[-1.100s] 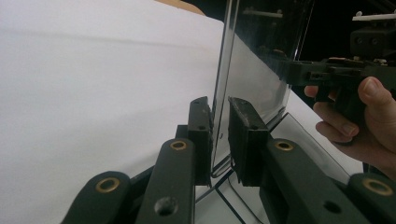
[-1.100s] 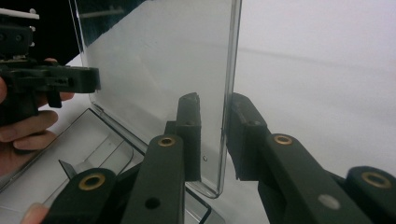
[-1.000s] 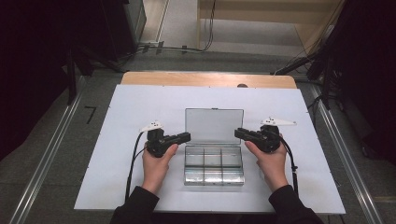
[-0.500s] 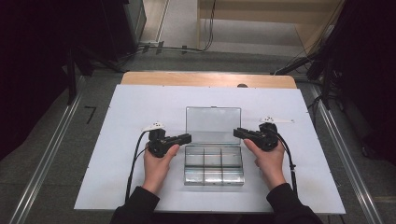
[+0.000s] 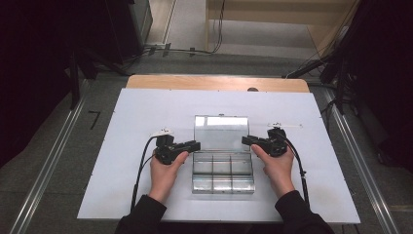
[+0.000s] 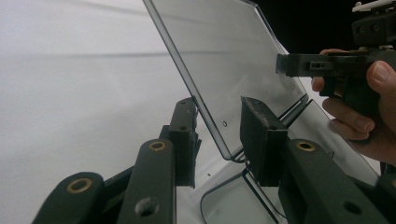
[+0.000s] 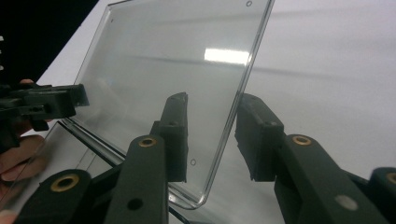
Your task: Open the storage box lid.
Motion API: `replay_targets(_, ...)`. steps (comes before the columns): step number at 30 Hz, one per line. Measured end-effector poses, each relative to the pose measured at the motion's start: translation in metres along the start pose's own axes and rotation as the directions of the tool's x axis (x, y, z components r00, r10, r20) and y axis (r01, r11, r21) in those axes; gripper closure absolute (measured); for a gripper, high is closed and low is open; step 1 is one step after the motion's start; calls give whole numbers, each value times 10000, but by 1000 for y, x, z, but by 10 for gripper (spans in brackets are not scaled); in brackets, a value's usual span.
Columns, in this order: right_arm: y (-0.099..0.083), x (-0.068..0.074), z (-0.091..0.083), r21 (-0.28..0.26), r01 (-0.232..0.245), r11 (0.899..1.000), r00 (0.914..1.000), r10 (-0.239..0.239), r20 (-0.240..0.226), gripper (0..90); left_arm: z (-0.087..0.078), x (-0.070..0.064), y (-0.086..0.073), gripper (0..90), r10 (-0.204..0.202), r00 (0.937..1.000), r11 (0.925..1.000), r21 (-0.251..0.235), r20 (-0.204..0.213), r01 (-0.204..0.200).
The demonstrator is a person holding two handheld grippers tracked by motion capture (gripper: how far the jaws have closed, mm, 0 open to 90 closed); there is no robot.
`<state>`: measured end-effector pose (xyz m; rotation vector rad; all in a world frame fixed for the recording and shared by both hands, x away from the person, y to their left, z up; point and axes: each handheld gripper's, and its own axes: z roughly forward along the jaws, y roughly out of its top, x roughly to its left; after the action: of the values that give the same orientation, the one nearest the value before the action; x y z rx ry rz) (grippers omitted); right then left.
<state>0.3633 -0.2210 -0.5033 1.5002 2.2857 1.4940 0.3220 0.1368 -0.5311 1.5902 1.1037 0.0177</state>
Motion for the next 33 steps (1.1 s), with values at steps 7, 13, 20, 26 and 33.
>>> replay_targets(7, 0, 0, 2, 106, -145, 9998, 9999, 145, 68, 603, 0, 0, 0, 653, -87, 10000, 10000, 45, 11, 87)
replay_targets(13, -1, 3, 5, 280, -41, 9996, 10000, 39, 77, 550, -1, -1, 0, 634, -63, 9999, 9999, 138, -104, 64)
replay_targets(20, -1, 3, 7, 543, -33, 9985, 10000, 29, 63, 513, -2, 0, 0, 574, -103, 9999, 9997, 204, -107, 105)
replay_targets(26, -1, 3, 6, 756, 37, 9971, 9998, -51, 178, 457, -5, -3, 0, 490, 201, 9998, 9997, 151, 17, -202)
replay_targets(33, 2, 10, -7, 337, 664, 9972, 9977, -669, 138, 362, -12, -11, 2, 371, 771, 9960, 9970, -95, 450, -767)
